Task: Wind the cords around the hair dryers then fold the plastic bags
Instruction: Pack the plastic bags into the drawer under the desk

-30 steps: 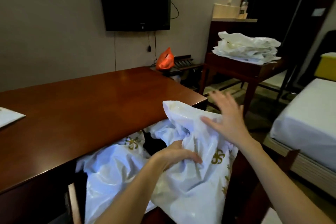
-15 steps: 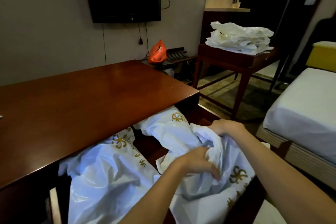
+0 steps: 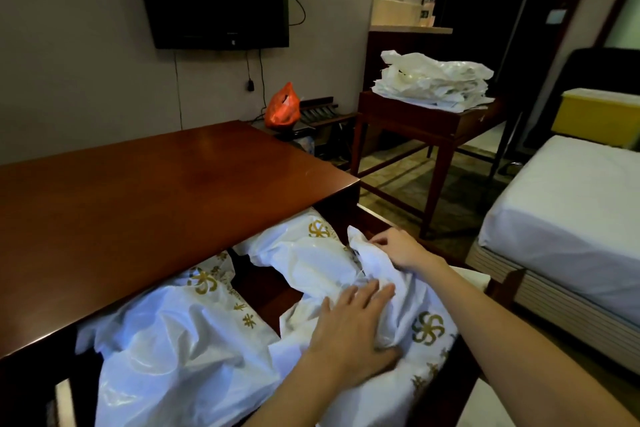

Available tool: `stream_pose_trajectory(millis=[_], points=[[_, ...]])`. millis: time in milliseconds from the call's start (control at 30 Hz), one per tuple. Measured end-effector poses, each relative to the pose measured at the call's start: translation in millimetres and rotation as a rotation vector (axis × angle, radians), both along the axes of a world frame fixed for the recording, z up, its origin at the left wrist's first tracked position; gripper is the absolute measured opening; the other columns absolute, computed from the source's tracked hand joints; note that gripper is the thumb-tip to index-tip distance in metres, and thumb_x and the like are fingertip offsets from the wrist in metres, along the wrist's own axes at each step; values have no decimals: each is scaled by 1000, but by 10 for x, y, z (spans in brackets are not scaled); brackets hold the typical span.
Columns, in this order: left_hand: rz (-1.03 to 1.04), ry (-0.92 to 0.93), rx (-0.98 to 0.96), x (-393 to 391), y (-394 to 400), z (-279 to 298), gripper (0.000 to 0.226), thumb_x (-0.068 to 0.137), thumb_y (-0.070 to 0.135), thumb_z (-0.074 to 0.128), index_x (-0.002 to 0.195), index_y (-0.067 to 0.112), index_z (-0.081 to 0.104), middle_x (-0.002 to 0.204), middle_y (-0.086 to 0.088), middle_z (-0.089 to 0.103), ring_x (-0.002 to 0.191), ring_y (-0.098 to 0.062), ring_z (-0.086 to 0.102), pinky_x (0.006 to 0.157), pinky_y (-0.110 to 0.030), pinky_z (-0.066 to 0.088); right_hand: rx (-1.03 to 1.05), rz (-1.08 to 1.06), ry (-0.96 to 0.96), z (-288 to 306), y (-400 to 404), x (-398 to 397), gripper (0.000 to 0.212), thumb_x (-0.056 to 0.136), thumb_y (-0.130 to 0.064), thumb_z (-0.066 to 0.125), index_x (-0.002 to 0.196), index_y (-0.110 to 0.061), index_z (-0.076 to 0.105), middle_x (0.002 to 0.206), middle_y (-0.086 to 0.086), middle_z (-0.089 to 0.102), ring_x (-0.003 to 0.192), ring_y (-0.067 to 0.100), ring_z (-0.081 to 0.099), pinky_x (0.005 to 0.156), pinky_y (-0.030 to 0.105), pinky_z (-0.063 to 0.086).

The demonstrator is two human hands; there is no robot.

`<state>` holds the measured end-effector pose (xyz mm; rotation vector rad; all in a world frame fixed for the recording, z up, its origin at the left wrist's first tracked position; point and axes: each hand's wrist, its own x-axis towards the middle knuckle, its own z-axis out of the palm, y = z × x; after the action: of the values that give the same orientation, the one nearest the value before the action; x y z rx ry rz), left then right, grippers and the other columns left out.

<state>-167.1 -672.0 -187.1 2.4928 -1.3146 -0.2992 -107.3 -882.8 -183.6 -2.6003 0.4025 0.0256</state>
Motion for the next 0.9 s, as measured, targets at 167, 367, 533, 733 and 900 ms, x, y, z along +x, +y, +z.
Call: stream_pose_trajectory(millis=[167, 367, 533, 733, 900], points=[[36, 1, 38, 116, -177, -152, 83, 91, 63, 48, 156, 34, 6, 165, 7, 1, 151, -19, 0, 117, -59, 3, 70, -60, -28, 103, -117, -369, 48, 92, -59, 45, 107, -23, 73, 104, -1, 69, 98, 17, 62, 89, 36, 49], [42, 14, 51, 73, -122, -96, 84, 91, 66, 44, 156, 34, 1, 165, 8, -5, 151, -18, -9, 114, -64, -7, -4, -115, 94, -24, -148, -412, 36, 94, -47, 43, 100, -27, 72, 105, 1, 70, 95, 20, 60, 81, 34, 47], [37, -49, 133, 20, 357, -134, 100, 79, 80, 49, 151, 46, -13, 162, 12, -18, 150, -28, -18, 107, -72, -12, -194, -162, 154, 102, 93, -107, 33, 98, -26, 39, 117, -8, 59, 118, 11, 61, 104, 29, 58, 82, 36, 46], [180, -19, 107, 38, 537, -391, 99, 77, 77, 52, 147, 54, -14, 162, 14, -17, 150, -24, -16, 110, -72, -2, -161, 57, 78, 75, 489, 104, 45, 101, -48, 30, 139, -31, 46, 141, 5, 51, 126, 31, 48, 99, 37, 37], [172, -16, 105, 103, 401, -430, 94, 80, 79, 45, 150, 50, -10, 163, 13, -15, 151, -26, -12, 111, -71, 1, -343, 68, 288, -8, 454, 204, 38, 102, -34, 27, 129, -21, 51, 136, 9, 54, 121, 31, 50, 99, 44, 38]])
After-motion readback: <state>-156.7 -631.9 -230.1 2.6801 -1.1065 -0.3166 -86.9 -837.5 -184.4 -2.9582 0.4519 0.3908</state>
